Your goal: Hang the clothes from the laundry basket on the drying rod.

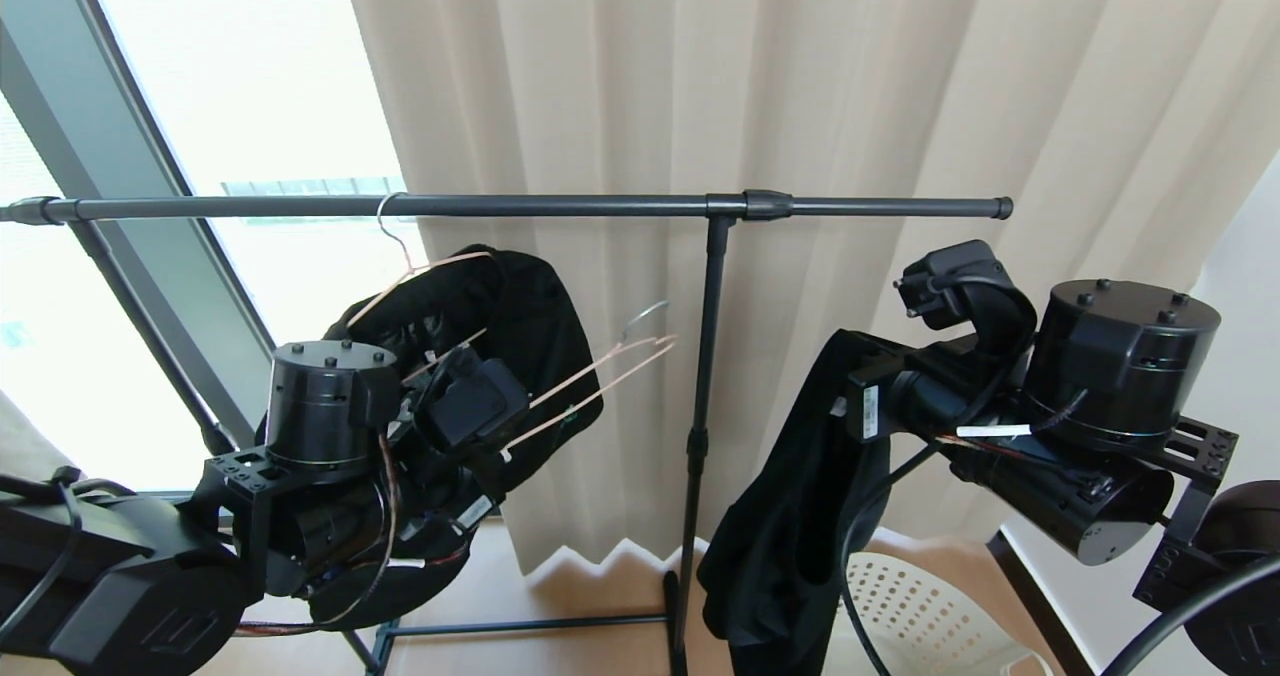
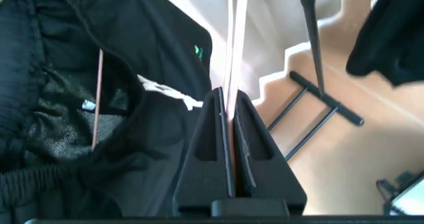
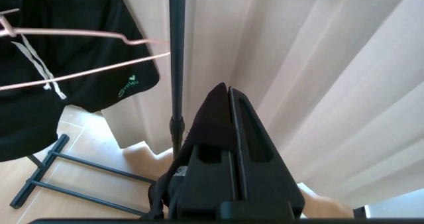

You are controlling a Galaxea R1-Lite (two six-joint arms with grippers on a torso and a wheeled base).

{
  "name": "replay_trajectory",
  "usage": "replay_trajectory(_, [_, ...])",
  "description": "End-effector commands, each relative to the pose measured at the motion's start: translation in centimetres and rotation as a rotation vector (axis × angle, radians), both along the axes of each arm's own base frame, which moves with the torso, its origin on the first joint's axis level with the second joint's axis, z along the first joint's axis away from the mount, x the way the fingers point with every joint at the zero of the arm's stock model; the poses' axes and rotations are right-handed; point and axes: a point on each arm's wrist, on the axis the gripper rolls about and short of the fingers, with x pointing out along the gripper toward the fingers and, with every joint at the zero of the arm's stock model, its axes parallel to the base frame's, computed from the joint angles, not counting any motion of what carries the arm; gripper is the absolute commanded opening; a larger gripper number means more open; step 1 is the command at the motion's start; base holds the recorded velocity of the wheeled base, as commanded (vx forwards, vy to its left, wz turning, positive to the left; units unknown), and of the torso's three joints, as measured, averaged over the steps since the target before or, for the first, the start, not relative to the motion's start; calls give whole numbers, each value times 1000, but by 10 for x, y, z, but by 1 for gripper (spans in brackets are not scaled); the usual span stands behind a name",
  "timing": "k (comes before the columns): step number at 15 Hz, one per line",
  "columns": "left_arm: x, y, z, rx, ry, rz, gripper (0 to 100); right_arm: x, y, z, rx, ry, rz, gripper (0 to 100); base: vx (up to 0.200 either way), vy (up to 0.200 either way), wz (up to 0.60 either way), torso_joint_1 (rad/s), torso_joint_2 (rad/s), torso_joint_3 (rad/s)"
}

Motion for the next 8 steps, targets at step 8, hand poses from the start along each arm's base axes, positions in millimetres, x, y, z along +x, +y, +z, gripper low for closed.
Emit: replay_trajectory(8, [-15,26,-8,62,17,-176,0,-1,0,0,0,-1,1,0,0,0,0,0,0,0])
